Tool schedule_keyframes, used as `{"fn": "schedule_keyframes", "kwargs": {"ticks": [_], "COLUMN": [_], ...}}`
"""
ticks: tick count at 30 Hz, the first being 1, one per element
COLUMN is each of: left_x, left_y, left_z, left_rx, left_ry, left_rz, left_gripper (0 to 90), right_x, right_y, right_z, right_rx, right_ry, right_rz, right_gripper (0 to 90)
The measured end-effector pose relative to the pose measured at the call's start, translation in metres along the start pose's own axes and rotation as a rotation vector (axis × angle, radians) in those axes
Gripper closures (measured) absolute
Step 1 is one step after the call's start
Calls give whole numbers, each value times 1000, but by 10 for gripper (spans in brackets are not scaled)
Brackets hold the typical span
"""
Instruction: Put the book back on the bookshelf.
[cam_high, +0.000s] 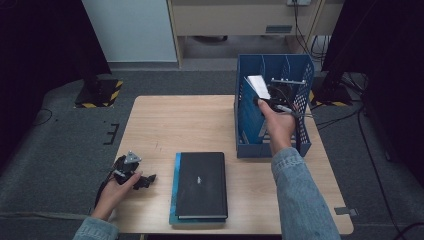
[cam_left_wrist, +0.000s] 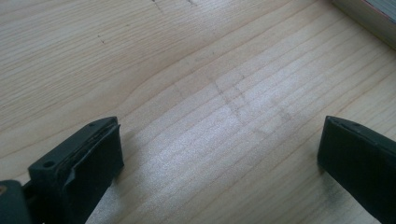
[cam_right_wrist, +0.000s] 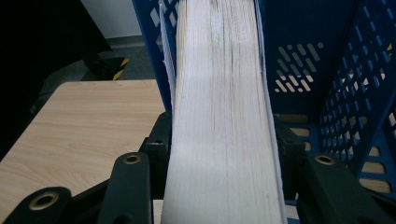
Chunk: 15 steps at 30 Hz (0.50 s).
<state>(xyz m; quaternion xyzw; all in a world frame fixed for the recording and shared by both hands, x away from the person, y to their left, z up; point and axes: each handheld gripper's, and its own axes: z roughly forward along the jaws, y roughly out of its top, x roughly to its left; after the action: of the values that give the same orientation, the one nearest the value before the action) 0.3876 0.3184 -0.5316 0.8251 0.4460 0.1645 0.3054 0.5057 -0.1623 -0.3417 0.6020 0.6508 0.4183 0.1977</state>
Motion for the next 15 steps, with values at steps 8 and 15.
{"fn": "schedule_keyframes", "kwargs": {"ticks": [8, 15], "left_x": [0, 0], "left_y": [0, 0], "left_z": [0, 0], "left_rx": [0, -2], "left_ry": [-1, 0], "left_rz": [-3, -2], "left_gripper": [0, 0], "right_x": [3, 7], "right_y": [0, 2], "right_z": [-1, 0], "right_rx": [11, 9], "right_ry": [-9, -14], "right_rz": [-38, -39], "right_gripper": [584, 594]}}
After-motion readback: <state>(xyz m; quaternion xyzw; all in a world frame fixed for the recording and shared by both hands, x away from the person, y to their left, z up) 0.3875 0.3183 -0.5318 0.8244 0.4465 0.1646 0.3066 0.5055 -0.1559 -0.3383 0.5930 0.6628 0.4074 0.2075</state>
